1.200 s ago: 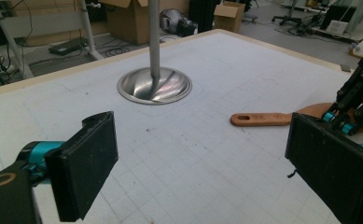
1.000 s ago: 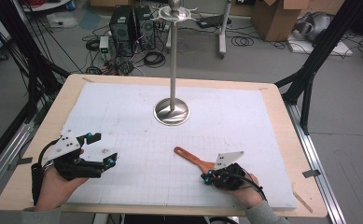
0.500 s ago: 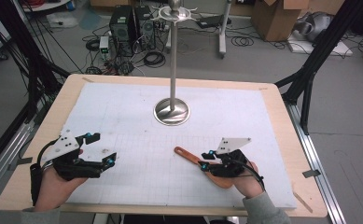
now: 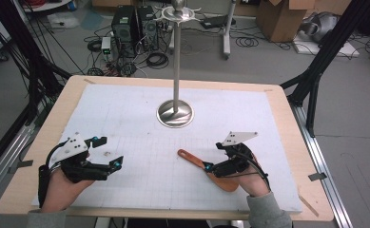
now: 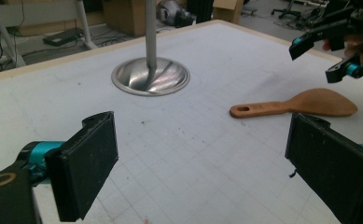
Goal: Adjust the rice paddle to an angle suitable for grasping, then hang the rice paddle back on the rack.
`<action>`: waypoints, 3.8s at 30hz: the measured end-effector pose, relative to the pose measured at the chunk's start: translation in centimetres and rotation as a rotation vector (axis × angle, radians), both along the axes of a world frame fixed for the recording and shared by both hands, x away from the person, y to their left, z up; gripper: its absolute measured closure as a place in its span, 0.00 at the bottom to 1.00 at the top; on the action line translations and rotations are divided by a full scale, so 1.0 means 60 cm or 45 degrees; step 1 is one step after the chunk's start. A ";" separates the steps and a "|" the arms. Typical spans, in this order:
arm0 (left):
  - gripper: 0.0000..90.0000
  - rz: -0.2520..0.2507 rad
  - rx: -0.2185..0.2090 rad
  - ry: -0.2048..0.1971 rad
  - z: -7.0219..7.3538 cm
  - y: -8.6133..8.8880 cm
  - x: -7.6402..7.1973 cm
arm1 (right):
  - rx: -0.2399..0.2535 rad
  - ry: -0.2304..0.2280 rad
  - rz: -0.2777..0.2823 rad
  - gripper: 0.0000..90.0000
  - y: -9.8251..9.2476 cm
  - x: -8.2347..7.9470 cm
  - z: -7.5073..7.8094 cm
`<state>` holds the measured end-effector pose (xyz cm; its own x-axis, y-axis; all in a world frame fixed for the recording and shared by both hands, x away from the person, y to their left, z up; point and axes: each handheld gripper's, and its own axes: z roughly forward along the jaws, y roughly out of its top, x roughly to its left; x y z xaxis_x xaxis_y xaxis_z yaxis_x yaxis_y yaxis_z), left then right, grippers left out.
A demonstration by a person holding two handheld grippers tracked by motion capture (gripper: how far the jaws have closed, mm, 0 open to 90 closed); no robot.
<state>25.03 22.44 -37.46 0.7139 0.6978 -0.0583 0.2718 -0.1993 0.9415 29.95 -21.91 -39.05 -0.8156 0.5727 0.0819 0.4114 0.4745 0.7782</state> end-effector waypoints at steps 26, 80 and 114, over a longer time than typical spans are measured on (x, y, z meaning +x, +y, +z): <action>0.11 0.126 0.007 -0.005 -0.003 0.057 -0.059 | -0.140 0.052 0.107 0.15 0.065 0.043 -0.006; 0.11 0.153 0.023 -0.007 -0.004 0.071 -0.077 | -0.412 0.216 0.121 0.51 0.100 0.062 -0.050; 0.11 0.153 0.018 -0.007 -0.003 0.074 -0.074 | -0.374 0.190 0.101 0.72 0.094 0.050 -0.034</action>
<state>20.60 26.86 -37.66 0.6255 0.7789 -0.0442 0.2893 -0.1790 0.9404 32.95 -16.25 -41.12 -0.8499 0.5251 0.0443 0.4633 0.7046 0.5374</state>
